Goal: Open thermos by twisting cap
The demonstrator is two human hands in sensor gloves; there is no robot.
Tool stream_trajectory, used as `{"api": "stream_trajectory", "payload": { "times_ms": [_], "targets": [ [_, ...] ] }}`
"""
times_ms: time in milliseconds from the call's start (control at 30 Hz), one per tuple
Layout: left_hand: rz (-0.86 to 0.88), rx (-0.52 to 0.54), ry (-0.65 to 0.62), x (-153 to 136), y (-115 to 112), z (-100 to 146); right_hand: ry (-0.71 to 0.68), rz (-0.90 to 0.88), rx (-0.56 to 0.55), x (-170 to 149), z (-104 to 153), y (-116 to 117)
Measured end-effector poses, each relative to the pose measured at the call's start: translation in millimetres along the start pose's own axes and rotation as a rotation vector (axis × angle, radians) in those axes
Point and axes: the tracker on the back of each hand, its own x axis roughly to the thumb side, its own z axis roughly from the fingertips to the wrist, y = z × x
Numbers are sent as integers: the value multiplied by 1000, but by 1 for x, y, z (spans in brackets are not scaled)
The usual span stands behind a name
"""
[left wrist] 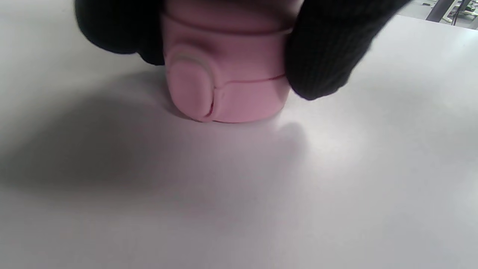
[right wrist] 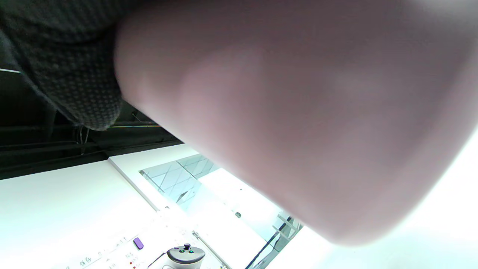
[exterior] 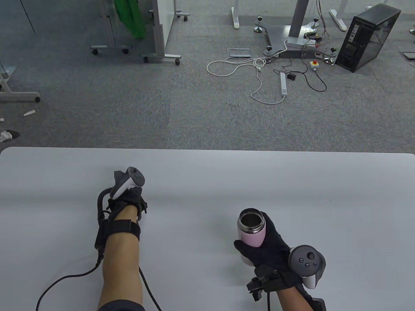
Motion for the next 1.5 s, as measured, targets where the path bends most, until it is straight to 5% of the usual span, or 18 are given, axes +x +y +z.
{"api": "stream_trajectory", "payload": {
  "times_ms": [633,900,1500],
  "targets": [
    [136,99,-75,-12,-5,11,2,-5,-4,-2,1,0],
    [179,166,-195,-9,13,33,2,-14,-15,-2,2,-2],
    [279,276,-436,-11,6,94,-29,-35,-23,5,4,-5]
  ]
}}
